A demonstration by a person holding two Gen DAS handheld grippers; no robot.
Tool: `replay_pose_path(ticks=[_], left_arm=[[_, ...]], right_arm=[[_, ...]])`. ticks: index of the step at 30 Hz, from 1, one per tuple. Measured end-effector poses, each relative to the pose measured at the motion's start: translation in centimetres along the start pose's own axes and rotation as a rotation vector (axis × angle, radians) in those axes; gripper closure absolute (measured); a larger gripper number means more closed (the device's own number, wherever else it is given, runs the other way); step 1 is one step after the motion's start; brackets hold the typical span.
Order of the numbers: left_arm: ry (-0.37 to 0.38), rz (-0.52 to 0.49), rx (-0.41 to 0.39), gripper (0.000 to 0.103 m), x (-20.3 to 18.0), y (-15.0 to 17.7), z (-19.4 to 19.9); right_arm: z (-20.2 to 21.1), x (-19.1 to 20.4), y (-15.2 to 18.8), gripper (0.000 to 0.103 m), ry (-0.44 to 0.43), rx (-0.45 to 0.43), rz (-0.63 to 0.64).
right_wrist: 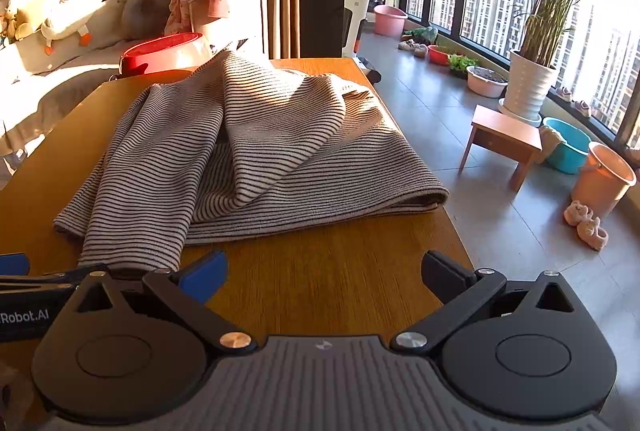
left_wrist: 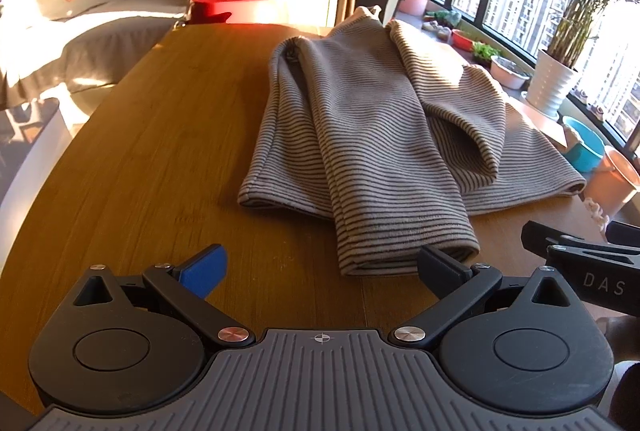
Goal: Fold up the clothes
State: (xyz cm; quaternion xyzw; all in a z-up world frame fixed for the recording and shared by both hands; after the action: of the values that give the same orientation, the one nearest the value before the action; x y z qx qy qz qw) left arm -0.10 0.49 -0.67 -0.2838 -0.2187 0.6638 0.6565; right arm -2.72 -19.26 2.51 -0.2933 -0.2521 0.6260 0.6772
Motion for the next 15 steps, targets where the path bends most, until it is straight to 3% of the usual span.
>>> replay_pose_path(ticks=[15], left_arm=[[-0.013,0.003,-0.008,0.000,0.3,0.0,0.2]], right_arm=[[-0.3,2.0,0.7,0.000,-0.009,0.007,0.009]])
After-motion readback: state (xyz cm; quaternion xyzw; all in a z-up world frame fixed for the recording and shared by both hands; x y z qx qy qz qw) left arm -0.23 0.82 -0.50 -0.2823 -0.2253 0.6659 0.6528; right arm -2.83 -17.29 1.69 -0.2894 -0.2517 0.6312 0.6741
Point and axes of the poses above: each gripper's, at about its wrist camera, not at the fingertips, and z roughly against the way its jaws point, x to its left, y to its underside, the point moved 1 cm from there along -z, roughly the way its jaws point, and after that the axes turned 3 degrees about x, right-handed, at the moved point
